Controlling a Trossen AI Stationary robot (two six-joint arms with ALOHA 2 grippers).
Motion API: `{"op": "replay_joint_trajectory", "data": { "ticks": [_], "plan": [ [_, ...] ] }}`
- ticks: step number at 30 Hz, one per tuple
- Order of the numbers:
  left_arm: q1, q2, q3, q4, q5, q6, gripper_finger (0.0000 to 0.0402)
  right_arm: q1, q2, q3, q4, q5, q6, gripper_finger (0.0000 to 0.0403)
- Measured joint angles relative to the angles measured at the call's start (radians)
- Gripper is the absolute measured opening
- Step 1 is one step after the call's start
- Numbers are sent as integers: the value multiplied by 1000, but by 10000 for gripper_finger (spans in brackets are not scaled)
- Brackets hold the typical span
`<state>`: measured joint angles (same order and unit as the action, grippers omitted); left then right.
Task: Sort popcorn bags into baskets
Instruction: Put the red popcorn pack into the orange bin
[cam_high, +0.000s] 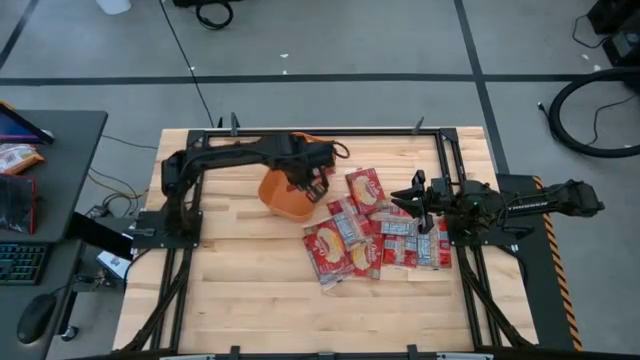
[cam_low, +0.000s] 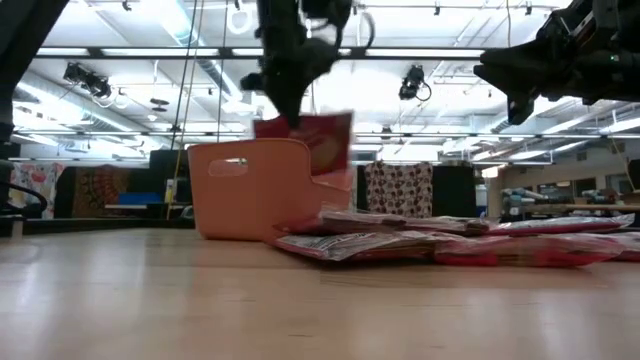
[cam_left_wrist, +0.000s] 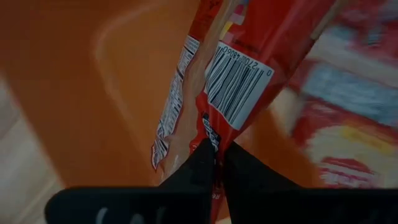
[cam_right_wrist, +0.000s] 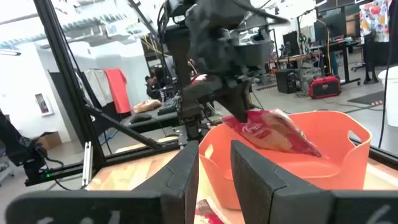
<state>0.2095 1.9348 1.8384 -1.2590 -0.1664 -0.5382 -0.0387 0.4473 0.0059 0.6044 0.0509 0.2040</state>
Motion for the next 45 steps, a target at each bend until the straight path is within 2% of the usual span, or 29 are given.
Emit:
{"op": "replay_joint_trajectory", "data": {
  "ticks": [5, 11, 13, 17, 20, 23, 29, 36, 40, 45],
  "plan": [
    [39, 0, -33, -1, -5, -52, 41, 0, 0, 0, 0, -18, -16, 99],
    [32, -1, -27, -2, 4, -126, 126, 0, 0, 0, 2, -73, -41, 99],
    [19, -1, -4, 16, 30, -92, 153, 0, 0, 0, 0, -93, -66, 99],
    [-77, -1, 21, 180, 49, 109, 183, 0, 0, 0, 0, -97, -78, 99],
    [-176, 8, 21, 300, 48, 301, 186, 0, 0, 0, 0, -97, -102, 99],
    [-273, 39, 21, 370, -11, 438, 187, 0, 0, 0, -6, -98, -110, 99],
    [-435, 99, 21, 348, -164, 657, 188, 0, 0, 0, -14, -100, -132, 99],
    [-541, 185, 21, 290, -215, 734, 188, 0, 0, 0, -14, -105, -130, 99],
    [-569, 240, 20, 257, -213, 772, 188, 0, 0, 0, -8, -107, -121, 99],
    [-571, 299, 20, 141, -236, 838, 188, 0, 0, 0, -6, -126, -118, 99]
  ]
}}
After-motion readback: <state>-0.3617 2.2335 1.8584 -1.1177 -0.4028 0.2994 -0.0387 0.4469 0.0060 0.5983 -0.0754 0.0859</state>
